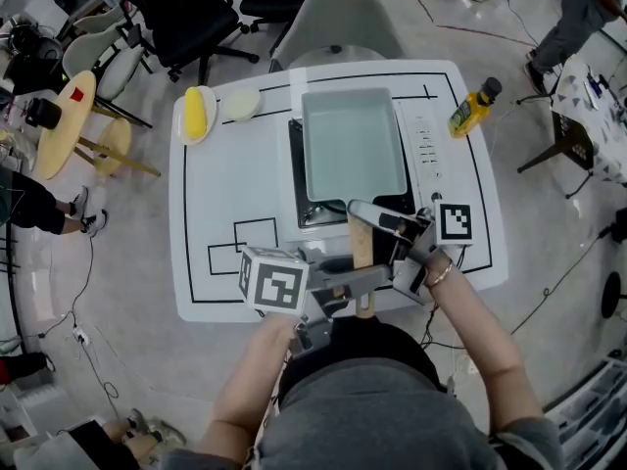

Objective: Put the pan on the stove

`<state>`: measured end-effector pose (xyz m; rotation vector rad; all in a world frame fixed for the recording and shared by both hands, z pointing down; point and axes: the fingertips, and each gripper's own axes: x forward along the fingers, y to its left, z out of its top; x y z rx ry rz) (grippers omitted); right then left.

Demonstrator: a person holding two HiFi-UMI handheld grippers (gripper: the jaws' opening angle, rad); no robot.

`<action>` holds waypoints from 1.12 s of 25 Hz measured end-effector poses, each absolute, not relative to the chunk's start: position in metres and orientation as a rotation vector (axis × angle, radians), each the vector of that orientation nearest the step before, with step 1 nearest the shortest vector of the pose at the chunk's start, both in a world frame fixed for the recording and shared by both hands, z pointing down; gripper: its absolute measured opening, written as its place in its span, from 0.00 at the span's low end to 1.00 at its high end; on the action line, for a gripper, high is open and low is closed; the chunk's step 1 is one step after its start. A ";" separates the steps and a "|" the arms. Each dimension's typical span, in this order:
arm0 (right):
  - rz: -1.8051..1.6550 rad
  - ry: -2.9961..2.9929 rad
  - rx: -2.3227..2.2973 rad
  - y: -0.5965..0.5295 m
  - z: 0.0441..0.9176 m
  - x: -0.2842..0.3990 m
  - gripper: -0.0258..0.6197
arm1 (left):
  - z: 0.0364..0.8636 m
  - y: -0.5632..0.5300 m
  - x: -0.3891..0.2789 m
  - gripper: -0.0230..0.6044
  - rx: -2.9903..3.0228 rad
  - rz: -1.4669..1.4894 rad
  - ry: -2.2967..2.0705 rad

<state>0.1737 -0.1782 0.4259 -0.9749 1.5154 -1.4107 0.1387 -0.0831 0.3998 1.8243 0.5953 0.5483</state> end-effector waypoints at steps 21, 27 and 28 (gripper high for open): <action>-1.430 1.493 -0.976 -0.176 0.428 0.173 0.31 | 0.395 -0.082 0.139 0.26 1.772 0.502 0.566; -1.439 1.482 -0.973 -0.176 0.430 0.174 0.31 | 0.396 -0.082 0.141 0.26 1.763 0.494 0.553; -1.439 1.481 -0.972 -0.176 0.430 0.175 0.31 | 0.396 -0.082 0.141 0.26 1.761 0.492 0.551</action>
